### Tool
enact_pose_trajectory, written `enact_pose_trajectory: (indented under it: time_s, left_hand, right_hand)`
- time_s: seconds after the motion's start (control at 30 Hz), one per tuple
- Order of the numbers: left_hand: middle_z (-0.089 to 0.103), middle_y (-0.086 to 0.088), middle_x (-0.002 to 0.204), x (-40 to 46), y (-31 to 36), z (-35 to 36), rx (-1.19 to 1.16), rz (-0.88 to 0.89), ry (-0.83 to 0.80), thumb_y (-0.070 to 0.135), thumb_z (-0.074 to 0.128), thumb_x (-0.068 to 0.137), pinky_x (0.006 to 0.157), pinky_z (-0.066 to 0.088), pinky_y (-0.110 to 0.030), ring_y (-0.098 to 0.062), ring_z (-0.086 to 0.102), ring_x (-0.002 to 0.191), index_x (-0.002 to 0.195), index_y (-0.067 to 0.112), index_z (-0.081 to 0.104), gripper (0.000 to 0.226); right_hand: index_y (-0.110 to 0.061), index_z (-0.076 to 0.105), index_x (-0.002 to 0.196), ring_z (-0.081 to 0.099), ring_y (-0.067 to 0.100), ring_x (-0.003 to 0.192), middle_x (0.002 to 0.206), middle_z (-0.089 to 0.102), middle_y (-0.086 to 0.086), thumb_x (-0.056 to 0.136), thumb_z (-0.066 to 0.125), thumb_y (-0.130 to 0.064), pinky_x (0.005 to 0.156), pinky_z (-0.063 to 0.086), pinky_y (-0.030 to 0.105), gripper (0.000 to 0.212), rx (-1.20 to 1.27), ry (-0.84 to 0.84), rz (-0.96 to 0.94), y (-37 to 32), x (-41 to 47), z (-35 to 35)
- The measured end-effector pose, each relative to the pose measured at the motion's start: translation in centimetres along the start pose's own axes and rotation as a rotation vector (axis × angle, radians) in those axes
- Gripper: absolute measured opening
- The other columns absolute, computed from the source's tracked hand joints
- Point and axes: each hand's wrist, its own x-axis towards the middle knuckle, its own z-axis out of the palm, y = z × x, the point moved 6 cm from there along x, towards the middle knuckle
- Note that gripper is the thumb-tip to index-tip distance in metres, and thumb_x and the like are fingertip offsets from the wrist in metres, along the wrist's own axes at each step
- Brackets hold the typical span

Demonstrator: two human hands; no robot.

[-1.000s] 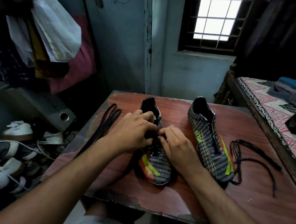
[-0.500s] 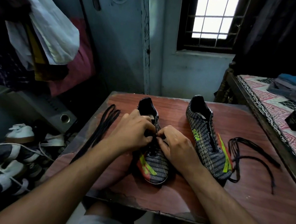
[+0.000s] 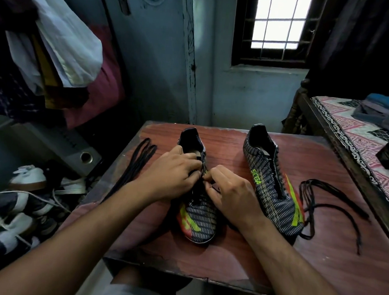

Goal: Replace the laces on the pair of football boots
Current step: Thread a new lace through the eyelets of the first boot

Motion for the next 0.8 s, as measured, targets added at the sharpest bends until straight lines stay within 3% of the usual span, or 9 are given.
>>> enact_pose_trajectory:
  time_s: [0.13, 0.27, 0.33, 0.43, 0.63, 0.8]
  left_hand:
    - [0.039, 0.017, 0.079, 0.7, -0.2, 0.4, 0.047, -0.065, -0.076, 0.056, 0.022, 0.088, 0.092, 0.044, -0.047, -0.017, 0.042, 0.09, 0.068, 0.031, 0.041, 0.037]
    - [0.044, 0.012, 0.077, 1.0, 0.1, -0.2, -0.052, -0.085, -0.001, 0.041, 0.047, 0.101, 0.085, 0.036, -0.036, -0.021, 0.047, 0.087, 0.065, 0.029, 0.041, 0.039]
    - [0.047, 0.011, 0.079, 0.8, -0.4, -0.5, -0.117, -0.101, 0.082, 0.033, 0.054, 0.102, 0.079, 0.032, -0.033, -0.02, 0.051, 0.086, 0.071, 0.028, 0.044, 0.033]
    - [0.058, 0.008, 0.088, 0.4, -1.2, -0.6, -0.207, -0.083, 0.154, 0.035, 0.056, 0.101, 0.079, 0.048, -0.045, -0.02, 0.057, 0.088, 0.087, 0.031, 0.049, 0.016]
    - [0.064, 0.014, 0.088, 1.0, -2.1, -2.3, -0.141, 0.023, 0.083, 0.038, 0.07, 0.095, 0.075, 0.052, -0.043, -0.011, 0.061, 0.085, 0.091, 0.031, 0.067, 0.008]
    - [0.054, 0.015, 0.088, 2.2, -2.5, -2.8, -0.052, -0.012, 0.034, 0.031, 0.072, 0.095, 0.08, 0.049, -0.039, -0.012, 0.056, 0.089, 0.093, 0.028, 0.071, 0.004]
  right_hand:
    - [-0.016, 0.062, 0.096, 0.062, 0.016, 0.069, 0.09, 0.06, -0.005, 0.091, 0.054, -0.024, 0.055, 0.055, 0.035, 0.012, -0.054, 0.004, -0.01, -0.3, 0.1, -0.2]
    - [-0.015, 0.064, 0.095, 0.061, 0.016, 0.069, 0.089, 0.061, -0.005, 0.092, 0.053, -0.025, 0.054, 0.055, 0.035, 0.015, -0.043, 0.011, 0.016, -0.2, 0.1, -0.3]
    - [-0.017, 0.066, 0.099, 0.064, 0.014, 0.073, 0.094, 0.063, -0.007, 0.095, 0.057, -0.025, 0.059, 0.057, 0.033, 0.013, 0.004, -0.015, 0.025, 0.0, 0.0, -0.2]
    - [-0.019, 0.067, 0.102, 0.066, 0.012, 0.076, 0.096, 0.063, -0.008, 0.098, 0.061, -0.028, 0.062, 0.058, 0.032, 0.011, 0.041, -0.052, 0.037, 0.4, 0.0, 0.2]
    - [-0.02, 0.07, 0.105, 0.065, 0.011, 0.08, 0.093, 0.064, -0.01, 0.097, 0.056, -0.04, 0.068, 0.058, 0.034, 0.026, 0.07, -0.085, 0.086, 0.6, 0.1, 0.4]
    - [-0.017, 0.071, 0.101, 0.063, 0.01, 0.081, 0.097, 0.063, -0.008, 0.095, 0.07, -0.024, 0.072, 0.058, 0.033, 0.01, 0.089, -0.123, 0.098, 0.8, 0.0, 0.8]
